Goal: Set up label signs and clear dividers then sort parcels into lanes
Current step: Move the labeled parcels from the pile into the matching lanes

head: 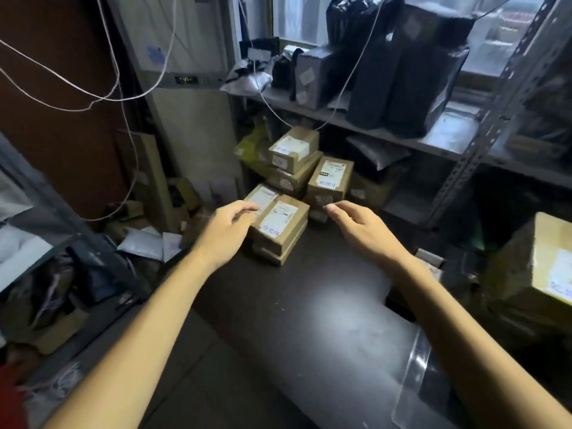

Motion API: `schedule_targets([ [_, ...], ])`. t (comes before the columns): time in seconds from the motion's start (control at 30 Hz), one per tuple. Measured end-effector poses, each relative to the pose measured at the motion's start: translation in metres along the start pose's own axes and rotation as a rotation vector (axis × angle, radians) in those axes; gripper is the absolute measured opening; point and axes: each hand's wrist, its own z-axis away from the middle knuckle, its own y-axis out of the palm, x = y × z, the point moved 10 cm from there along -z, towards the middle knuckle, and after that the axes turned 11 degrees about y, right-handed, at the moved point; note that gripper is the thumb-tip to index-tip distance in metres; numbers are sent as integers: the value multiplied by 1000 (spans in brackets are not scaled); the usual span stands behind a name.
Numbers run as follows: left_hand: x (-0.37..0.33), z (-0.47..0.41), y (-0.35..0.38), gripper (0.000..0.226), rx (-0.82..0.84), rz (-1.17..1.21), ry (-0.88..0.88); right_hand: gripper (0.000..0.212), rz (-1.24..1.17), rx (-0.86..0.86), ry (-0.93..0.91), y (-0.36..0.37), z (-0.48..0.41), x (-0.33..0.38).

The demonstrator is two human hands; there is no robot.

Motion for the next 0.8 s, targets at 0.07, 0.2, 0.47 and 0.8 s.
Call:
schedule_targets([
  [0.07,15,-18,1,25,48,3,-1,39,4,7,34,12,-16,-1],
  [0.2,41,-66,3,23,132,-20,23,37,-9,-19,85,28,-57,-5],
  [0.47,122,-162,37,24,274,-40,-50,31,-79,3,251,86,-166,-51],
  [0.8,247,-224,134,39,585,-288,-70,70,-80,4,546,194,-249,-145],
])
